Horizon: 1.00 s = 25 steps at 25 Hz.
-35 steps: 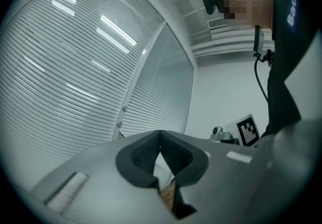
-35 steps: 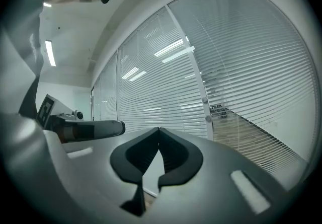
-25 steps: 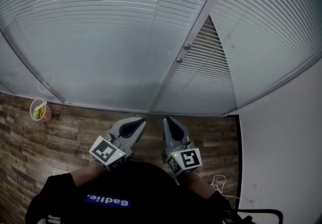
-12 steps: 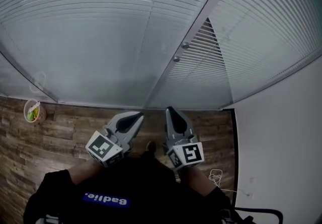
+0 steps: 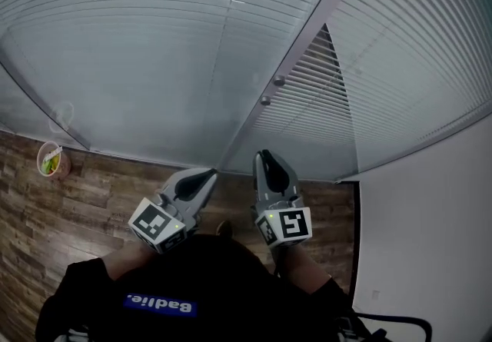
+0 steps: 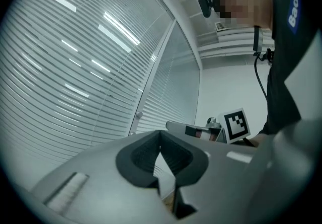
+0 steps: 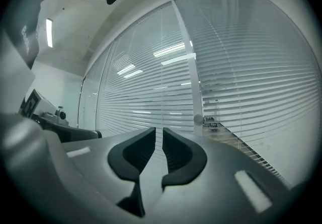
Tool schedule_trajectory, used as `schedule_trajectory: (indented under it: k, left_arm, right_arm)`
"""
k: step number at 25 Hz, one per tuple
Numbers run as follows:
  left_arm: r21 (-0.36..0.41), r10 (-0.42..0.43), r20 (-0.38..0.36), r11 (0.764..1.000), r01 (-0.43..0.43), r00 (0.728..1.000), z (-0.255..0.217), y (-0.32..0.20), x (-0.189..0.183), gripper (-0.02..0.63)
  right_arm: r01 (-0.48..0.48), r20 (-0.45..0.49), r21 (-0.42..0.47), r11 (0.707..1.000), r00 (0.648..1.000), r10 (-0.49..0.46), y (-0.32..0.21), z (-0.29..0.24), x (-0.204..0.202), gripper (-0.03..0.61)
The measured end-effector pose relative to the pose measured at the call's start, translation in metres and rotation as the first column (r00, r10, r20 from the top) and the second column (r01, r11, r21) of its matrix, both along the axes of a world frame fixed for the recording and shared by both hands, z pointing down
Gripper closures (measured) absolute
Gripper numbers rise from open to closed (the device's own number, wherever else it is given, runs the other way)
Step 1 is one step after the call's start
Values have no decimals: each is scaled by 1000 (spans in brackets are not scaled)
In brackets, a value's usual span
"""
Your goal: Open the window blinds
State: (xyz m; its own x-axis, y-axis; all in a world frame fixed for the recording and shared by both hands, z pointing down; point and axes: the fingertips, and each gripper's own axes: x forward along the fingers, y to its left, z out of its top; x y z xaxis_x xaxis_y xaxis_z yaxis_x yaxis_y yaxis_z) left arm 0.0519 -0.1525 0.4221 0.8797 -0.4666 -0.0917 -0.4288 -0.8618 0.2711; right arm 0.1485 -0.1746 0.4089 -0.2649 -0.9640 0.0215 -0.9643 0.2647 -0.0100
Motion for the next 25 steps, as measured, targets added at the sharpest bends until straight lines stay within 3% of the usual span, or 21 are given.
schedule_trajectory:
  k: [13, 25]
  left_arm:
    - [-14, -55, 10, 998, 55, 998, 13, -12, 16, 614]
    - [-13, -74, 18, 997, 74, 997, 17, -11, 17, 614]
  right_arm:
    - [7, -89, -5, 1000, 996, -8, -42, 7, 23, 508]
    - [-89, -206, -25, 996, 975, 82, -84, 7, 47, 469]
